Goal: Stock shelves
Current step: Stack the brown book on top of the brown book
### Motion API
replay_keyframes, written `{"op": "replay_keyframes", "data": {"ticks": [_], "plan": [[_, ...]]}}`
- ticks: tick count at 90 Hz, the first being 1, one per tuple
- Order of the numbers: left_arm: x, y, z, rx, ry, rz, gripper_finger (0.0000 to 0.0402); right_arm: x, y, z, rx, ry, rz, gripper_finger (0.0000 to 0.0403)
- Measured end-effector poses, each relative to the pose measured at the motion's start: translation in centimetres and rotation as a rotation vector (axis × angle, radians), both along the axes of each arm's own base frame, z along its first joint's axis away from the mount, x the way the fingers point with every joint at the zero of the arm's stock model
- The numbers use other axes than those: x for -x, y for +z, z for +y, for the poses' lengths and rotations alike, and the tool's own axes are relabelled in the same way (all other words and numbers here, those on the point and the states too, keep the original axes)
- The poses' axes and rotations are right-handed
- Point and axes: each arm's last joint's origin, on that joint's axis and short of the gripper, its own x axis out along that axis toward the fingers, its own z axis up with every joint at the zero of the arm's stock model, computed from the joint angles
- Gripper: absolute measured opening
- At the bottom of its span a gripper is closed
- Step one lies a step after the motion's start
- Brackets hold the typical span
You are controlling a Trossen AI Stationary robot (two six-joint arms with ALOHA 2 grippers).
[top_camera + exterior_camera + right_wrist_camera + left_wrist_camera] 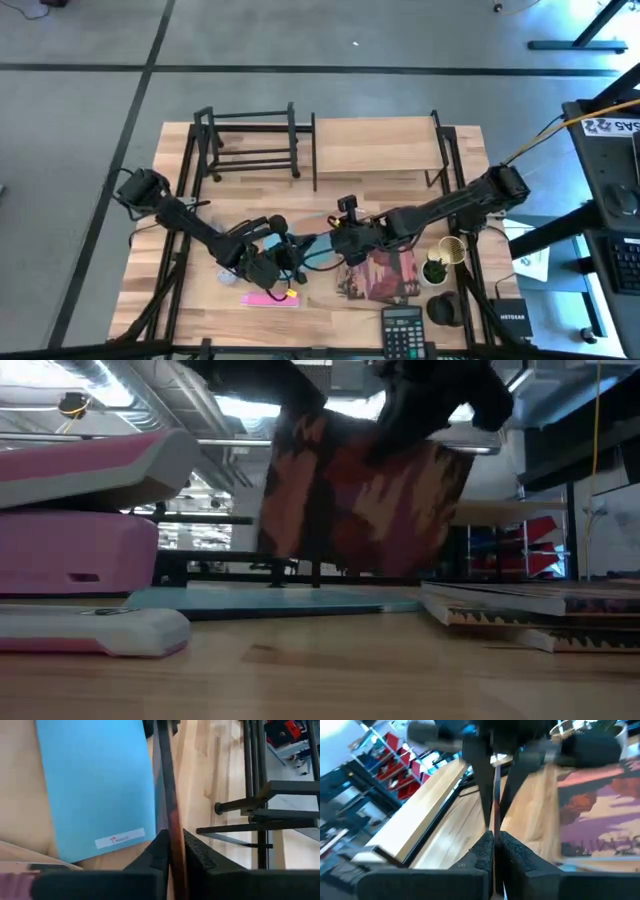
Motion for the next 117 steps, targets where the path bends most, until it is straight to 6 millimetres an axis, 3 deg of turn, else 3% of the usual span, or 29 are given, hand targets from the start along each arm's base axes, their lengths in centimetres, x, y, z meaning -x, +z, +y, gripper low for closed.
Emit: {"op": "replay_keyframes", "data": {"ticks": [21, 37, 53, 80, 103, 117], "plan": [[0.6, -0.1, -0.5, -0.023, 0.066, -0.022, 0.0000, 3.2, 3.2, 0.0, -0.064, -0.077, -0.049, 0.0157], [1.0, 0.1, -0.9, -0.031, 0.120, -0.059, 0.0001, 6.1, 3.3, -0.3, -0.112, -0.164, -0.115, 0.0188], [1.8, 1.7, -1.4, -0.030, 0.174, -0.132, 0.0001, 7.9, 0.2, -0.4, -0.243, -0.213, -0.223, 0.0190], [3.9, 5.7, -1.4, 0.006, 0.193, -0.215, 0.0001, 8.5, -6.9, -0.9, -0.532, -0.167, -0.444, 0.0191], [3.8, 5.3, -1.6, 0.074, 0.143, -0.237, 0.0001, 7.6, -8.7, -1.7, -0.637, -0.159, -0.512, 0.0191], [3.8, 5.2, -1.7, 0.102, 0.130, -0.248, 0.0001, 7.0, -9.4, -1.6, -0.561, -0.110, -0.530, 0.0191]]}}
